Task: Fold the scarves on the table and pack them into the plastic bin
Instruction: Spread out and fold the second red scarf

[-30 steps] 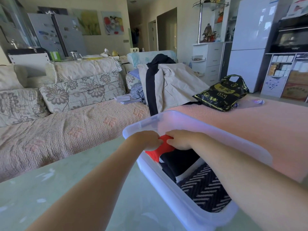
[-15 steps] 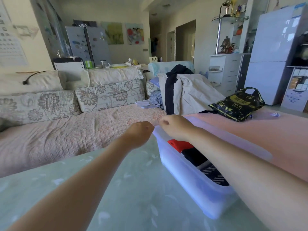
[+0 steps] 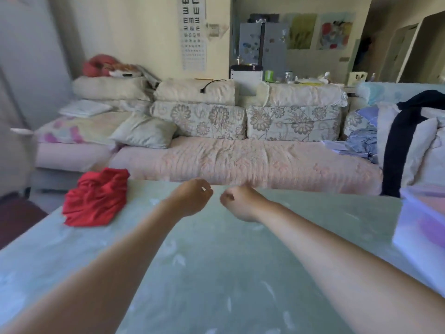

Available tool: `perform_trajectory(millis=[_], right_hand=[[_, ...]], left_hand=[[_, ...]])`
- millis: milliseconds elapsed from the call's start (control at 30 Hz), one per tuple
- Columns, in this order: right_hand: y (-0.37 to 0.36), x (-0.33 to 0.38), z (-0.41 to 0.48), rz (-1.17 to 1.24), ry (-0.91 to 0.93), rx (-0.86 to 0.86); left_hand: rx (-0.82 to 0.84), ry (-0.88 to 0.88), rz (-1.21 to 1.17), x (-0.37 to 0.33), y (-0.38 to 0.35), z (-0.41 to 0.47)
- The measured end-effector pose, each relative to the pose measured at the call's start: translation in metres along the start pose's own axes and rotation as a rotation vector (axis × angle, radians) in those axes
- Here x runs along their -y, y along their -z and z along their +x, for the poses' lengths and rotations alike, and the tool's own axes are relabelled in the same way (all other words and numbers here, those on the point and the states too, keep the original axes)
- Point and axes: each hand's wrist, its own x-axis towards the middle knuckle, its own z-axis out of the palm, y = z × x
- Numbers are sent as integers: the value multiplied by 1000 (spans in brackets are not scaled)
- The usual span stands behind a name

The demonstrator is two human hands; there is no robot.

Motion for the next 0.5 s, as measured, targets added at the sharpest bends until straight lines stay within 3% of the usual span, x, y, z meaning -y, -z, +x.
perform_trajectory(millis=[300, 500], right_hand=[[-174, 142, 134, 30, 120, 212], [-268, 195, 214, -80, 276, 223]], left_hand=[[-53, 270, 140, 268, 37, -9], [-123, 312, 209, 382, 39, 7]])
